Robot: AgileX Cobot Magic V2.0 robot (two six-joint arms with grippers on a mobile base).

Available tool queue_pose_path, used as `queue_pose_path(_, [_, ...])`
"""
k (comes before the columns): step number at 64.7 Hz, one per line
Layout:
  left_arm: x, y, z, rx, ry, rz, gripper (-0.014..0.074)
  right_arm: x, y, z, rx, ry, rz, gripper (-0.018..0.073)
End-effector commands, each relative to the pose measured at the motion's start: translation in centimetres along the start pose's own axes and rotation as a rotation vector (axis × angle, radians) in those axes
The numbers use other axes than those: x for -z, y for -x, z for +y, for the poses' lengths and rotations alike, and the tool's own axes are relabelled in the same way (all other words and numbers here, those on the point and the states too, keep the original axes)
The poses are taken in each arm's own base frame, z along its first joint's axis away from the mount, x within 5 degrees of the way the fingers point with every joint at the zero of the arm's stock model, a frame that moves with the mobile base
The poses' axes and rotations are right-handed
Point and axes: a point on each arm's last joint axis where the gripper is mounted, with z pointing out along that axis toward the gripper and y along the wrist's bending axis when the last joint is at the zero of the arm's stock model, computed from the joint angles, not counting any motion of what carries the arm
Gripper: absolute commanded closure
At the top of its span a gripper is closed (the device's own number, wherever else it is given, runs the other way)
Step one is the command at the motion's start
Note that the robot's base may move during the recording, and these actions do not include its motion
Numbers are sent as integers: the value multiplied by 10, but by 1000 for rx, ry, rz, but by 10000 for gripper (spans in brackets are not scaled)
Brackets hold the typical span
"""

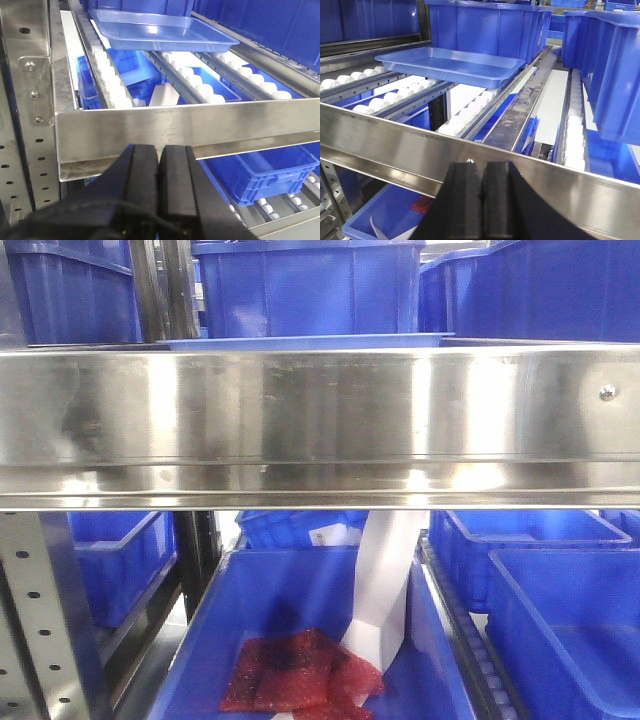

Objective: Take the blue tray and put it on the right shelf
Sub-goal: 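Withdraw both open grippers from the tray edge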

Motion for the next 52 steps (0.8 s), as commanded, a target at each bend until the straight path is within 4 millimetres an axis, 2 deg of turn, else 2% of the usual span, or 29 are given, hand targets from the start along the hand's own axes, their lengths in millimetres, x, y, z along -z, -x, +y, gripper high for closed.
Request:
queue_pose_path(1, [3,15,-4,-9,-38,-100,645,2,16,1,28,9,-108,505])
queue_pose_path(15, [3,15,-4,-9,-38,-100,645,2,16,1,28,9,-108,505])
queue_pose_path(20, [4,14,-6,42,-52,-92,645,2,16,1,28,9,-108,505])
queue_pose_path(30, [13,6,0,-6,53,-152,645,2,16,1,28,9,-108,505])
queue_pose_path(40, [12,-26,11,-36,223,-291,645,2,16,1,28,9,-108,505])
queue_pose_path(52, [-7,-75,31,-6,350,-366,645,2,16,1,28,9,-108,505])
